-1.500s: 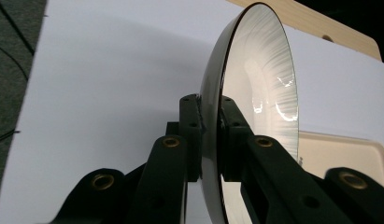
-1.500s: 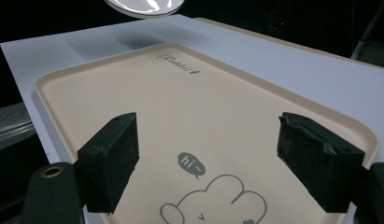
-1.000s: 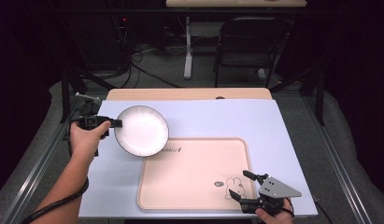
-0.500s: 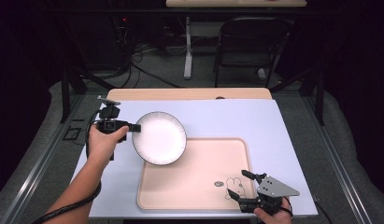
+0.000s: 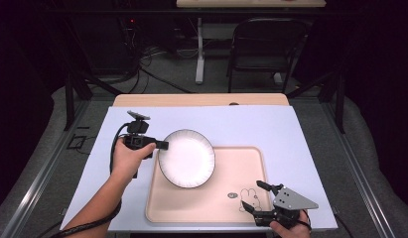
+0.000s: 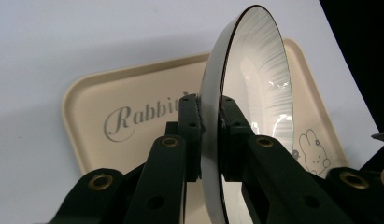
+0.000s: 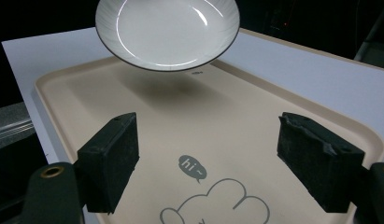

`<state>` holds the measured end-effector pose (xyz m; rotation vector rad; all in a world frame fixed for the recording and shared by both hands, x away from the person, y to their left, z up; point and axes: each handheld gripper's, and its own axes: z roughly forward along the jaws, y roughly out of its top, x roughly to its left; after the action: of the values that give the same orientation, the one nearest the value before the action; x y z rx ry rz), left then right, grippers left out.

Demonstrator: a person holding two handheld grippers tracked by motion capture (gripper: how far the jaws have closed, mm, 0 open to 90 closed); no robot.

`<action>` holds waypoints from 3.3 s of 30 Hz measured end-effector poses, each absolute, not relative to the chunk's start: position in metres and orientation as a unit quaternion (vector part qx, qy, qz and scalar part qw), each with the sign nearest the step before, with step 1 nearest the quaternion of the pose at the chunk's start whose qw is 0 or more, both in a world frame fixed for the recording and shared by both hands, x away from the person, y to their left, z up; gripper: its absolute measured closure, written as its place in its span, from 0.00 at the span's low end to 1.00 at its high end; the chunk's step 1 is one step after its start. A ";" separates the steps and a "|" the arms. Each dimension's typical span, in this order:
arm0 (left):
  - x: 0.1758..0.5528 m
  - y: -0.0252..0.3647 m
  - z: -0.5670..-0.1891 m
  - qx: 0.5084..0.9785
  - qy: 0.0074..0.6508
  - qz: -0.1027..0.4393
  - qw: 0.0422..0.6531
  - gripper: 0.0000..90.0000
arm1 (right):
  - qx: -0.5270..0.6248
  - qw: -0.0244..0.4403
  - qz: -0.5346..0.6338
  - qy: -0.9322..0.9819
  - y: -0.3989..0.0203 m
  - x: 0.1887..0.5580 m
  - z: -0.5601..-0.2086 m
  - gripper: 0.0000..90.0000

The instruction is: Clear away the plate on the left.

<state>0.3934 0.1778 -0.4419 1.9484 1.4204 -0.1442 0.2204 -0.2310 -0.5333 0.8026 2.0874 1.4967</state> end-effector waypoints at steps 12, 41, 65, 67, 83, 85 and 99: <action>0.387 0.144 -0.458 0.775 0.520 -0.084 0.349 0.91 | 0.289 0.224 0.542 0.756 -0.231 0.220 -0.533 0.22; 0.378 0.114 -0.492 0.779 0.511 -0.126 0.341 0.90 | 0.288 0.225 0.542 0.757 -0.231 0.219 -0.533 0.22; 0.371 0.118 -0.504 0.787 0.522 -0.084 0.318 0.93 | 0.288 0.225 0.542 0.757 -0.231 0.219 -0.533 0.23; 0.370 0.119 -0.506 0.787 0.523 -0.082 0.318 0.94 | 0.288 0.225 0.542 0.757 -0.231 0.219 -0.533 0.23; 0.372 0.133 -0.533 0.760 0.551 -0.114 0.325 0.92 | 0.289 0.225 0.542 0.757 -0.231 0.219 -0.533 0.23; 0.371 0.135 -0.538 0.756 0.556 -0.118 0.324 0.91 | 0.289 0.225 0.542 0.757 -0.231 0.219 -0.533 0.23; 0.370 0.141 -0.547 0.738 0.566 -0.137 0.342 0.92 | 0.289 0.225 0.541 0.757 -0.231 0.219 -0.533 0.22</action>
<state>0.3700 0.1411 -0.5472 1.9183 1.4706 -0.3551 0.2191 -0.2311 -0.5326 0.7967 2.0887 1.4935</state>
